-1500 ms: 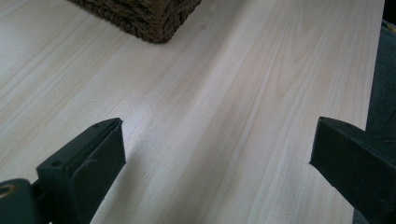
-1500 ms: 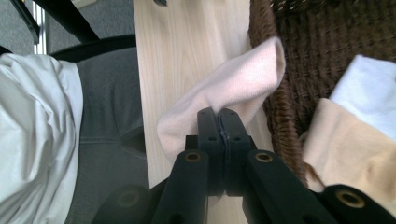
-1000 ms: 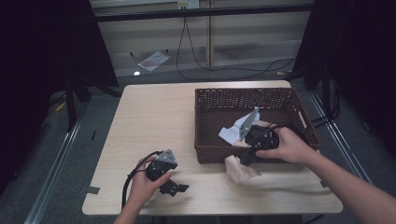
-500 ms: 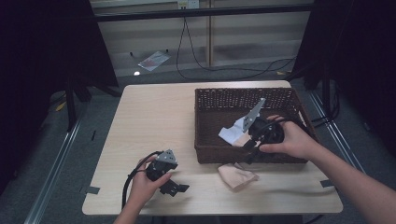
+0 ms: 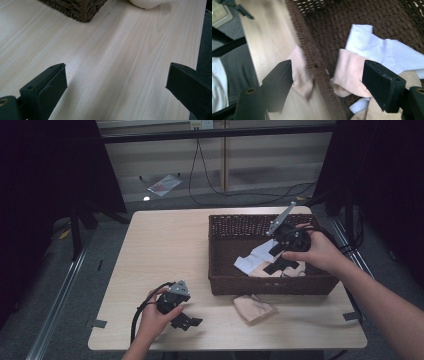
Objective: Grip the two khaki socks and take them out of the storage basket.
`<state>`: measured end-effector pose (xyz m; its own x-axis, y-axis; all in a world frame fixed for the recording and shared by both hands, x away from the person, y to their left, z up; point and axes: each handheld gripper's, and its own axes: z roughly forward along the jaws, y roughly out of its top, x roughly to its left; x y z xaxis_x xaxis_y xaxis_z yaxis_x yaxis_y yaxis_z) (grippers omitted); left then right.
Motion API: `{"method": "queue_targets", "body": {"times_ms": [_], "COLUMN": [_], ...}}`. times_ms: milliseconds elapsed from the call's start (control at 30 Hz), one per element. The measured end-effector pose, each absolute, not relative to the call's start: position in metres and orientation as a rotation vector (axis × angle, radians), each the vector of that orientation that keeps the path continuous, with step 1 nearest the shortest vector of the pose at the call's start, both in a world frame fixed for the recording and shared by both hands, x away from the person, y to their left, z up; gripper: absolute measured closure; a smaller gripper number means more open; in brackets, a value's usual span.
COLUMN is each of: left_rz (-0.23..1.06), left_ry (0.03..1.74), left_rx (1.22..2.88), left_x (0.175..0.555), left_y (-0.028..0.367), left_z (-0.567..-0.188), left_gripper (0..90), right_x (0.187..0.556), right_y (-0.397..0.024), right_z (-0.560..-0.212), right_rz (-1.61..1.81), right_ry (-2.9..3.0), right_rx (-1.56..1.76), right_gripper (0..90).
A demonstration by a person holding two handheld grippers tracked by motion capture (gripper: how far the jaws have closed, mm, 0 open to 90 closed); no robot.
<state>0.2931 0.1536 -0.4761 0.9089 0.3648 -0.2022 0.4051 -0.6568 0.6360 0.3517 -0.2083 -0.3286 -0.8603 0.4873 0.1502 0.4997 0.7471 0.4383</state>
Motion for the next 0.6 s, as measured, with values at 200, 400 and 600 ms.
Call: {"method": "queue_targets", "body": {"times_ms": [200, 400, 600], "left_rz": [-0.075, -0.074, -0.073], "left_ry": [0.551, 0.538, 0.549], "left_rx": [2.35, 2.359, 2.354], "left_x": [0.293, 0.294, 0.294], "left_y": [0.154, 0.155, 0.156], "left_z": [-0.476, -0.475, -0.475], "left_gripper": [2.8, 2.8, 2.8], "right_x": [0.364, 0.375, 0.386], "right_y": [-0.209, -0.21, -0.213], "right_z": [-0.346, -0.363, -0.383], "right_rz": [-0.697, -0.657, -0.607], "right_ry": [-2.912, -2.906, -2.886], "right_rx": [-0.885, -0.961, -1.012], "right_gripper": [22.9, 21.4, 21.3]}}
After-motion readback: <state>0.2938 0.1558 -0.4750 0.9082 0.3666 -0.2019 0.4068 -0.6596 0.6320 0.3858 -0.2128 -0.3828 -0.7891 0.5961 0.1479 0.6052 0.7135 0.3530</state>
